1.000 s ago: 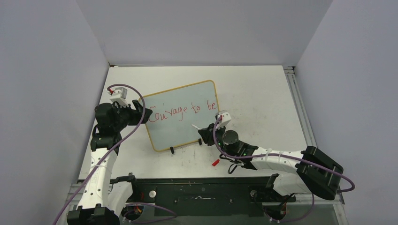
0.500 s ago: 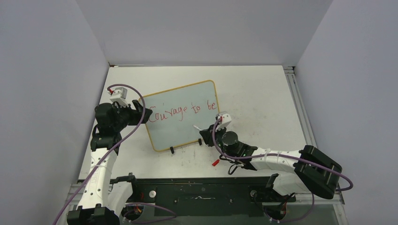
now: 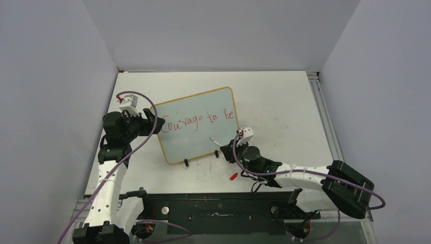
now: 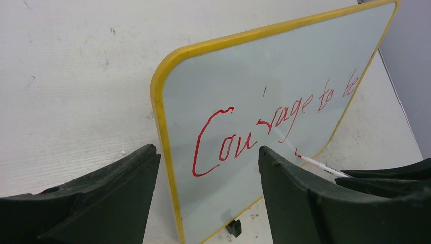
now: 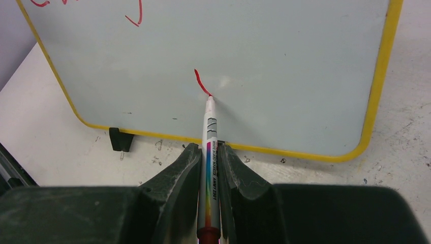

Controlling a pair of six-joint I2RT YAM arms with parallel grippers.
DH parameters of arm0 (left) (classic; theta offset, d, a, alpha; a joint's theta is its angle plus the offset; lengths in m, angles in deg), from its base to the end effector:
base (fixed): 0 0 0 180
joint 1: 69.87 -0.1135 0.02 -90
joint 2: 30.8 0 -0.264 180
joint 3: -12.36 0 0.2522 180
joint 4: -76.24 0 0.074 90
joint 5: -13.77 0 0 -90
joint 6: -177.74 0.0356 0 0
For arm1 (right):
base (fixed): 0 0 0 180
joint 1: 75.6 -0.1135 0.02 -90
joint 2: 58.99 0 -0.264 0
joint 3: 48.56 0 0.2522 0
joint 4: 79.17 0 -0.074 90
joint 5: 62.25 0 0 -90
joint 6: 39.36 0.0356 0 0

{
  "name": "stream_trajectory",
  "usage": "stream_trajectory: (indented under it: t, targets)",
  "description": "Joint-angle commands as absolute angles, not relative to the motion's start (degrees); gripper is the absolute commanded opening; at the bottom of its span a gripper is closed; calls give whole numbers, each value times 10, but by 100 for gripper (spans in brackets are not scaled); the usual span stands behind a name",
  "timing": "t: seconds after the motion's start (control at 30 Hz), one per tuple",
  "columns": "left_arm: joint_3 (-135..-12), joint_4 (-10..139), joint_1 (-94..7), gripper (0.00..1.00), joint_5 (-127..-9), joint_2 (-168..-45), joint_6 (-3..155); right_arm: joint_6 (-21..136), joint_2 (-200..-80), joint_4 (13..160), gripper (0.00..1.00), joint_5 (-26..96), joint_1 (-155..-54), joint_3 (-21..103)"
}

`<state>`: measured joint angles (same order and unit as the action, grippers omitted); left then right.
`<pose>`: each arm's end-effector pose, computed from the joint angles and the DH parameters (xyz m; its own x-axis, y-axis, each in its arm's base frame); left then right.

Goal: Write a sentence on the whiteboard

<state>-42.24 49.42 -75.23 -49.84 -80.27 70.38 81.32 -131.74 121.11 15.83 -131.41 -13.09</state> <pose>0.1986 0.0027 0.2976 -0.4489 -0.3106 -0.8379 0.2028 0.8778 -0.4340 0.1446 0.1997 0.1810 -0.4976 0.1559 -0.8533 -0.5168 0.7368 0.4360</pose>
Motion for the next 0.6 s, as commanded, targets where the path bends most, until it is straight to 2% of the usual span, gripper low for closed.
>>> stream_trajectory:
  t: [0.0, 0.57]
  targets:
    - [-434, 513, -756, 70, -488, -796, 704, 811, -1278, 1214, 5, 149, -1310, -126]
    - [-434, 513, -757, 70, -490, -797, 705, 801, -1312, 1246, 5, 173, -1276, -94]
